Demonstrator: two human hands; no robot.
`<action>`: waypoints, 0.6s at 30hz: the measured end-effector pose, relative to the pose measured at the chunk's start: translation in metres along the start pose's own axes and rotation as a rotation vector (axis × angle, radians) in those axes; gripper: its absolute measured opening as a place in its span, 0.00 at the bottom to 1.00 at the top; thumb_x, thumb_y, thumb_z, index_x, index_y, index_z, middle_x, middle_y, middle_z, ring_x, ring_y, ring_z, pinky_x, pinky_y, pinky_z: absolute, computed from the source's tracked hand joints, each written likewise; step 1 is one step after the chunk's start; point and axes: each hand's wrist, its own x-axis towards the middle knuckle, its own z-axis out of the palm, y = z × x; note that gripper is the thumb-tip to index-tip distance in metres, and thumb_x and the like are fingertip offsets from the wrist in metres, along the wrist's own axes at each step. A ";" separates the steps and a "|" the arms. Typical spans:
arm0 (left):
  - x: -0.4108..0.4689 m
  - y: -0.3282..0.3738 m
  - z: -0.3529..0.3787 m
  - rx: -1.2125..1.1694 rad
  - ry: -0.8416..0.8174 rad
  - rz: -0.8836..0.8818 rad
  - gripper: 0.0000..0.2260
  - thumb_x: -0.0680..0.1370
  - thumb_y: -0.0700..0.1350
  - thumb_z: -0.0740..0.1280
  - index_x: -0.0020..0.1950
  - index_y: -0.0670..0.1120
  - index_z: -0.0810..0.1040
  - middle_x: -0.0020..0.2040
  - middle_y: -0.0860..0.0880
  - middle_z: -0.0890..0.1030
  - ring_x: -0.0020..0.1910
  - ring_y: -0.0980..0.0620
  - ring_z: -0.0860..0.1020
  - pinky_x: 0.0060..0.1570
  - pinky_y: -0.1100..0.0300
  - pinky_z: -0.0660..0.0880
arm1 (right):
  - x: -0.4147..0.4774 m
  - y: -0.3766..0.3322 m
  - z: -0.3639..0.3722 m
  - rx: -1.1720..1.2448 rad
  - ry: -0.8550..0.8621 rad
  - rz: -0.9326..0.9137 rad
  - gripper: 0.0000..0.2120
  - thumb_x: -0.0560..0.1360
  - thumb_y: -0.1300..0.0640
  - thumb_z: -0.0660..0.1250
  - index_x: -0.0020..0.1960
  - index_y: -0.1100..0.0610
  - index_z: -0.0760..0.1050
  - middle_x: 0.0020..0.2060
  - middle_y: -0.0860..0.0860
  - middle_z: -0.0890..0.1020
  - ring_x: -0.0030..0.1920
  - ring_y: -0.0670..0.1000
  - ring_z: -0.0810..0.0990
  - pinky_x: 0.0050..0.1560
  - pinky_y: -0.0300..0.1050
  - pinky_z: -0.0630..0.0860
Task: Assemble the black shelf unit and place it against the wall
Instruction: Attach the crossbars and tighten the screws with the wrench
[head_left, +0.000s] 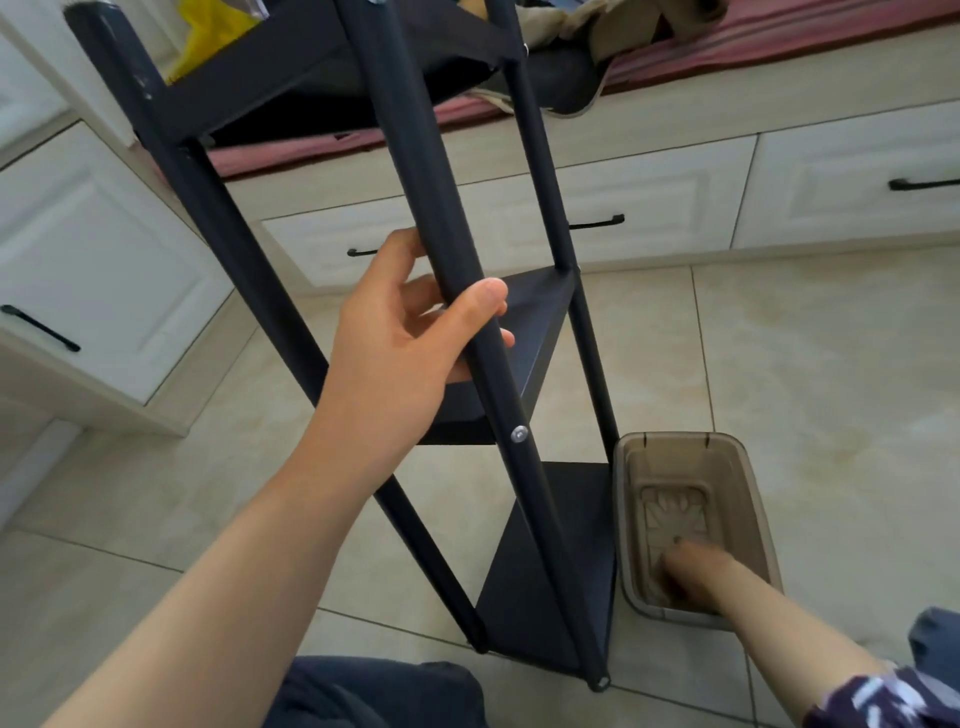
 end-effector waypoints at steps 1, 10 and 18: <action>0.001 0.000 0.000 0.000 0.002 0.001 0.09 0.79 0.41 0.69 0.57 0.50 0.75 0.43 0.49 0.84 0.41 0.50 0.86 0.38 0.61 0.82 | 0.001 -0.001 -0.002 -0.023 0.003 -0.023 0.17 0.81 0.61 0.60 0.70 0.61 0.71 0.69 0.59 0.74 0.68 0.57 0.74 0.66 0.47 0.70; 0.005 -0.001 0.001 0.035 0.028 0.011 0.10 0.79 0.42 0.69 0.59 0.50 0.74 0.44 0.49 0.84 0.42 0.51 0.86 0.38 0.62 0.82 | 0.005 -0.001 -0.006 -0.099 0.028 -0.074 0.17 0.82 0.61 0.58 0.70 0.60 0.72 0.68 0.59 0.74 0.68 0.57 0.74 0.64 0.47 0.71; 0.003 -0.003 -0.002 0.027 0.006 0.027 0.09 0.80 0.42 0.68 0.59 0.47 0.74 0.44 0.49 0.84 0.42 0.51 0.86 0.39 0.62 0.82 | -0.005 -0.003 -0.032 -0.091 0.114 -0.049 0.16 0.83 0.57 0.56 0.69 0.58 0.71 0.67 0.58 0.74 0.66 0.57 0.75 0.64 0.47 0.70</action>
